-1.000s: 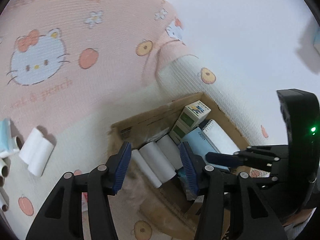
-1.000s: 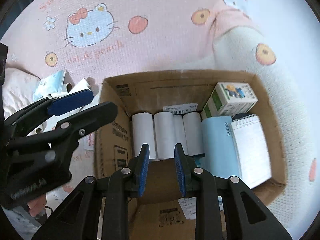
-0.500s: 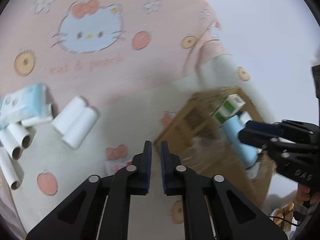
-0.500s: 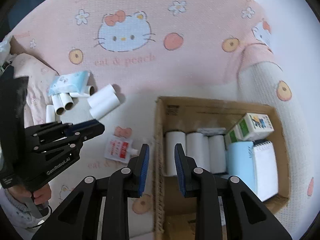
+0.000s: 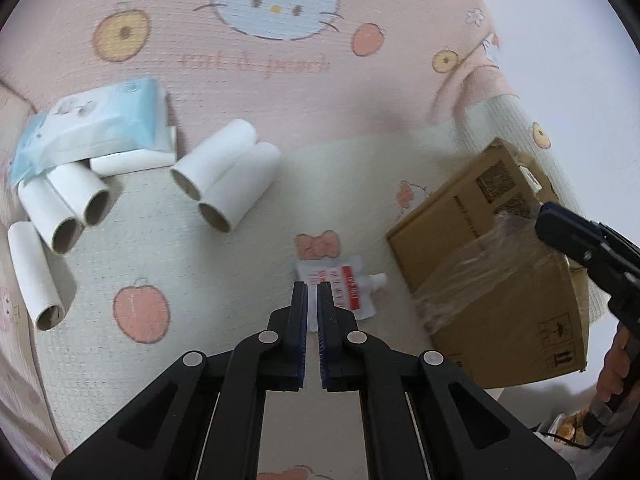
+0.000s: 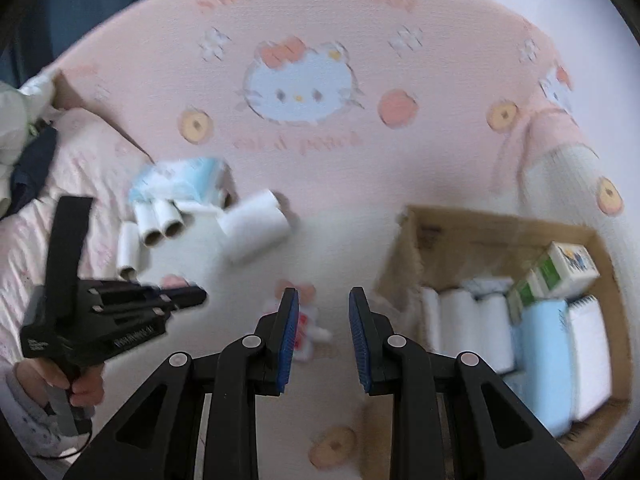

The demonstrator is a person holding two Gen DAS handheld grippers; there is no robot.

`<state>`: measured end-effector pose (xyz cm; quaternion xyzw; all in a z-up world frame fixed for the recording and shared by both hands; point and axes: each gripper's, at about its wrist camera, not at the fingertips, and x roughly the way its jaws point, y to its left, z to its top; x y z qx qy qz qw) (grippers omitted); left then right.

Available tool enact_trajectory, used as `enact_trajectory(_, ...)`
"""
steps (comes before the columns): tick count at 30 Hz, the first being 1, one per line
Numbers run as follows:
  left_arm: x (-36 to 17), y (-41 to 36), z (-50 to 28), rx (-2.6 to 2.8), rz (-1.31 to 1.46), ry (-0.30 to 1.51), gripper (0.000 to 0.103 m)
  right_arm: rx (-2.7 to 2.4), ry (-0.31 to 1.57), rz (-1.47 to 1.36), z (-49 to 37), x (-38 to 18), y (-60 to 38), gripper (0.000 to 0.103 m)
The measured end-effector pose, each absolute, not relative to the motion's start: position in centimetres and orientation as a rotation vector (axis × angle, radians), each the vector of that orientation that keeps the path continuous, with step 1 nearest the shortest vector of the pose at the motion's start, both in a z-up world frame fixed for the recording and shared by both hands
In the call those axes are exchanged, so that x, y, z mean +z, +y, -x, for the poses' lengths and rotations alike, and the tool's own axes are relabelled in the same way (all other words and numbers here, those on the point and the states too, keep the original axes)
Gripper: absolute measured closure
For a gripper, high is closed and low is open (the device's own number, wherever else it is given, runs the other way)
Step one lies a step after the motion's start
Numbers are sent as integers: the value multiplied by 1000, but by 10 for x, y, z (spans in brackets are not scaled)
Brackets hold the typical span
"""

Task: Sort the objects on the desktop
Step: 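Withdraw both grippers up out of the box toward the bed, then move both grippers toward a white tube lying near the milk pouch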

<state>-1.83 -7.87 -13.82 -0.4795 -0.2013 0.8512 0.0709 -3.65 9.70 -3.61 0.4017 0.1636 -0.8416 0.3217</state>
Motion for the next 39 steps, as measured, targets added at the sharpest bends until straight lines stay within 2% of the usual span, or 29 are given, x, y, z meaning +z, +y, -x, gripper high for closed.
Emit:
enact_trajectory(11,-159,-126,3,2586,1477,-731,98,-2119,136,-871,30,-76,50,81)
enact_trajectory(18,-167,-142,-11,2643,1535,-655,98,-2021,73,-1045,66,-115,4,81)
enact_trajectory(26,-187,-161,-3,2576,1516,-915,98,-2105,-221,-1194,94,-159,20,81)
enact_trajectory(31,-195,-167,23,2528,1447,-1043,98,-2091,-188,-1283,100,-189,25,81)
enact_trajectory(34,-193,-169,43,2525,1412,-1055,98,-2081,-152,-1308,101,-201,27,81)
enact_trajectory(36,-189,-168,57,2536,1389,-1025,94,-2079,-137,-1303,100,-205,26,81)
enact_trajectory(37,-186,-167,63,2547,1377,-999,84,-2083,-124,-1297,100,-206,26,80)
enact_trajectory(38,-183,-166,68,2554,1365,-978,68,-2085,-103,-1287,100,-207,25,76)
enact_trajectory(39,-182,-165,74,2555,1359,-959,61,-2088,-84,-1283,100,-207,24,61)
